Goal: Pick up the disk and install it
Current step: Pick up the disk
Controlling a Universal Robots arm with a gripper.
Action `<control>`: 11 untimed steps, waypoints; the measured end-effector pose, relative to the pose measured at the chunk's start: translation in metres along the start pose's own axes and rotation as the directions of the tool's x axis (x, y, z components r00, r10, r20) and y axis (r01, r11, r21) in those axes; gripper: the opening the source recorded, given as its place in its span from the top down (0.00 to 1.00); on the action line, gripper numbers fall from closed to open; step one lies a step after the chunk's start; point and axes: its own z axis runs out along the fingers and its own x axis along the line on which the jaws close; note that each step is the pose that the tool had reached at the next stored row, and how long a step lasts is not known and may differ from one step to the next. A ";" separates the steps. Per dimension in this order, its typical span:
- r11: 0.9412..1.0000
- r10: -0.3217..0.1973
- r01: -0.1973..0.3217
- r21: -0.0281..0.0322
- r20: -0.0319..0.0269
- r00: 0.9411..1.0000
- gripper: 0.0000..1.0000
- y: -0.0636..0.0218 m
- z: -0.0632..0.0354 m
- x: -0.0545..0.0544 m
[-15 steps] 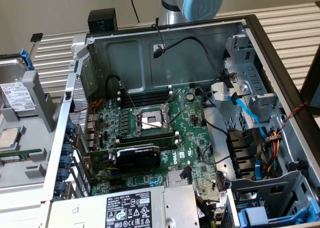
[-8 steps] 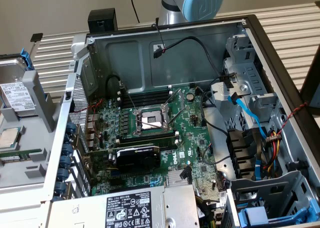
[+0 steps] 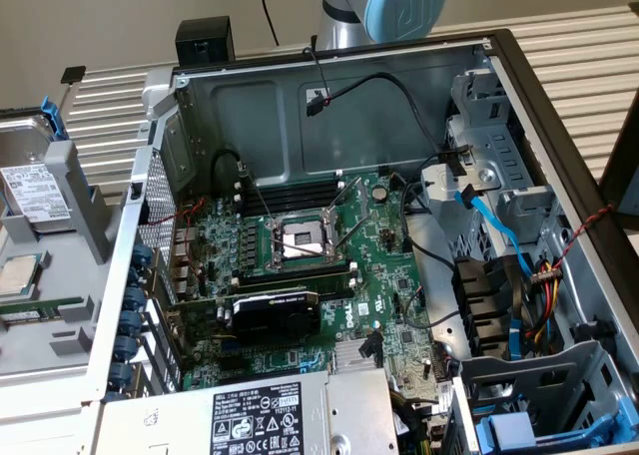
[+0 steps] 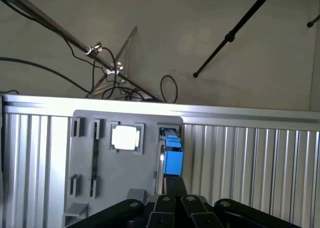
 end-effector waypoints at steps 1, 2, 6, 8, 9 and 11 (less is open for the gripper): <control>1.000 0.000 0.000 0.000 0.000 1.000 0.89 0.0000 0.0006 0.000; 1.000 0.000 0.000 0.000 0.000 1.000 0.89 0.0000 0.0006 0.000; 1.000 0.000 0.000 0.000 0.000 1.000 0.89 0.0000 0.0006 0.000; 1.000 0.000 0.000 0.000 0.000 1.000 0.89 0.0001 0.0007 0.000; 1.000 0.000 0.000 0.000 0.000 1.000 0.89 0.0001 0.0007 0.000; 1.000 0.000 0.000 0.000 0.000 1.000 0.89 0.0001 0.0007 0.000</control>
